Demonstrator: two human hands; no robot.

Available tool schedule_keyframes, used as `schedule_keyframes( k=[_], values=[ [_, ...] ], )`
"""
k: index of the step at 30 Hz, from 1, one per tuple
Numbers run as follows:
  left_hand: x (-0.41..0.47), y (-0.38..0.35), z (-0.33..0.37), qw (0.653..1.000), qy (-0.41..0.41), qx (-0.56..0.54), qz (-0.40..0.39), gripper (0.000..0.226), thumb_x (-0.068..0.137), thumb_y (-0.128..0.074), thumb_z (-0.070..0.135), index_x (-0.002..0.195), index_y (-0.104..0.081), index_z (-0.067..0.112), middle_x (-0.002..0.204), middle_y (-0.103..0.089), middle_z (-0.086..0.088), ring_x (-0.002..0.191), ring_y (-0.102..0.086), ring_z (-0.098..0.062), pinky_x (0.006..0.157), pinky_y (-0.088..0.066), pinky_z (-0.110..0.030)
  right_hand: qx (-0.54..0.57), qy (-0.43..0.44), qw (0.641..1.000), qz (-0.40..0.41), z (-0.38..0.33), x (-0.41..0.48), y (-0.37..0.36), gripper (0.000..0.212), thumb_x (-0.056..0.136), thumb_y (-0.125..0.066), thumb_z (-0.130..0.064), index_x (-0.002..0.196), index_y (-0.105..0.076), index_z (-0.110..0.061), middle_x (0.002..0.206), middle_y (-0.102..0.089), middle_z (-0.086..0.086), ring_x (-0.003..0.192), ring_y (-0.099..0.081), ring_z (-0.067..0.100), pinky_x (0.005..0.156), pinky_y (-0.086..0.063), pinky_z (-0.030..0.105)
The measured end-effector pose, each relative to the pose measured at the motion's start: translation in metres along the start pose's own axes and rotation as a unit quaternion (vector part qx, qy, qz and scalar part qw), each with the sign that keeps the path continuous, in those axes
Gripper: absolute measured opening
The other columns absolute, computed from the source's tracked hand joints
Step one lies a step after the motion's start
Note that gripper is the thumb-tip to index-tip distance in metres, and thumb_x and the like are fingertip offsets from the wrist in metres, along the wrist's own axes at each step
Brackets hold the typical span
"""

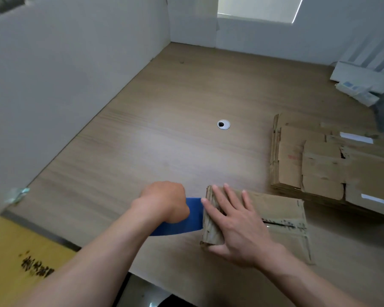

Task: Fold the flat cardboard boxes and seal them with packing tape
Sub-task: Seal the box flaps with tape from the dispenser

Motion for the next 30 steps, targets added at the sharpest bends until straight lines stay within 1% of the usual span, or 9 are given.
schedule_keyframes(
  k=[2, 6, 11, 15, 18, 22, 25, 28, 30],
  values=[
    [-0.001, -0.01, 0.006, 1.0, 0.003, -0.003, 0.011, 0.02, 0.087, -0.057, 0.038, 0.083, -0.051, 0.019, 0.085, -0.059, -0.003, 0.085, -0.061, -0.027, 0.067, -0.044, -0.031, -0.001, -0.004, 1.0, 0.003, 0.002, 0.0, -0.002, 0.109, 0.061, -0.055, -0.081, 0.154, -0.031, -0.029, 0.163, -0.027, 0.012, 0.148, -0.027, 0.039, 0.112, -0.028, 0.064],
    [-0.008, -0.022, -0.002, 0.997, 0.053, -0.038, 0.034, 0.021, 0.088, -0.057, 0.044, 0.09, -0.052, 0.023, 0.077, -0.051, 0.004, 0.08, -0.057, -0.022, 0.065, -0.043, -0.031, 0.023, -0.018, 1.0, 0.004, -0.001, 0.001, -0.003, 0.104, 0.064, -0.051, -0.083, 0.153, -0.033, -0.032, 0.164, -0.025, 0.011, 0.149, -0.024, 0.039, 0.116, -0.022, 0.064],
    [-0.026, -0.035, -0.032, 0.984, 0.13, -0.093, 0.072, 0.029, 0.086, -0.056, 0.051, 0.091, -0.057, 0.023, 0.08, -0.058, 0.004, 0.074, -0.058, -0.017, 0.057, -0.041, -0.028, 0.081, -0.08, 0.993, 0.021, -0.02, 0.002, 0.002, 0.089, 0.073, -0.041, -0.081, 0.15, -0.027, -0.039, 0.168, 0.002, 0.008, 0.153, 0.006, 0.038, 0.114, 0.006, 0.06],
    [-0.031, -0.044, -0.059, 0.974, 0.159, -0.14, 0.087, 0.034, 0.082, -0.057, 0.056, 0.083, -0.056, 0.022, 0.078, -0.061, 0.002, 0.073, -0.061, -0.019, 0.063, -0.047, -0.03, 0.097, -0.154, 0.983, 0.01, -0.04, 0.006, 0.008, 0.081, 0.075, -0.044, -0.077, 0.145, -0.028, -0.037, 0.167, 0.012, 0.011, 0.151, 0.015, 0.039, 0.112, 0.006, 0.063],
    [-0.026, -0.044, -0.069, 0.969, 0.149, -0.172, 0.099, 0.033, 0.084, -0.058, 0.055, 0.082, -0.058, 0.022, 0.079, -0.062, 0.001, 0.074, -0.061, -0.019, 0.059, -0.043, -0.029, 0.125, -0.164, 0.978, -0.023, -0.04, 0.007, 0.015, 0.088, 0.076, -0.04, -0.082, 0.151, -0.014, -0.042, 0.164, 0.025, 0.007, 0.149, 0.025, 0.036, 0.115, 0.008, 0.062],
    [-0.015, -0.041, -0.081, 0.955, 0.104, -0.242, 0.133, 0.025, 0.087, -0.06, 0.049, 0.085, -0.058, 0.024, 0.08, -0.063, 0.002, 0.074, -0.062, -0.017, 0.06, -0.044, -0.029, 0.134, -0.134, 0.982, 0.02, -0.022, -0.003, 0.039, 0.1, 0.075, -0.036, -0.087, 0.15, 0.019, -0.052, 0.159, 0.037, -0.005, 0.146, 0.035, 0.024, 0.118, 0.012, 0.057],
    [-0.001, -0.056, -0.091, 0.95, 0.068, -0.236, 0.195, 0.024, 0.089, -0.058, 0.048, 0.087, -0.055, 0.025, 0.08, -0.062, 0.005, 0.075, -0.061, -0.019, 0.064, -0.05, -0.033, 0.084, -0.138, 0.987, 0.011, -0.011, -0.017, 0.032, 0.099, 0.076, -0.026, -0.09, 0.15, 0.024, -0.048, 0.155, 0.043, -0.007, 0.143, 0.041, 0.019, 0.119, 0.015, 0.055],
    [0.019, -0.08, -0.092, 0.947, 0.033, -0.18, 0.266, 0.022, 0.092, -0.055, 0.049, 0.095, -0.05, 0.028, 0.087, -0.06, 0.006, 0.08, -0.058, -0.023, 0.062, -0.043, -0.033, 0.06, -0.146, 0.986, -0.046, -0.008, -0.025, 0.01, 0.095, 0.076, -0.009, -0.094, 0.151, 0.024, -0.045, 0.152, 0.045, -0.008, 0.143, 0.04, 0.019, 0.121, 0.008, 0.059],
    [0.035, -0.096, -0.092, 0.948, 0.013, -0.127, 0.293, 0.024, 0.092, -0.057, 0.047, 0.097, -0.052, 0.025, 0.089, -0.064, 0.003, 0.083, -0.059, -0.027, 0.062, -0.039, -0.034, 0.06, -0.155, 0.985, -0.048, -0.008, -0.025, 0.005, 0.093, 0.079, -0.012, -0.092, 0.15, 0.024, -0.044, 0.154, 0.042, -0.008, 0.144, 0.039, 0.019, 0.121, 0.009, 0.056]
  ],
)
Point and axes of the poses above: each hand's wrist, its own x-axis towards the middle knuckle, its own y-axis out of the back of the hand, z = x × y, the point moved 1 cm from there along x, towards the middle knuckle
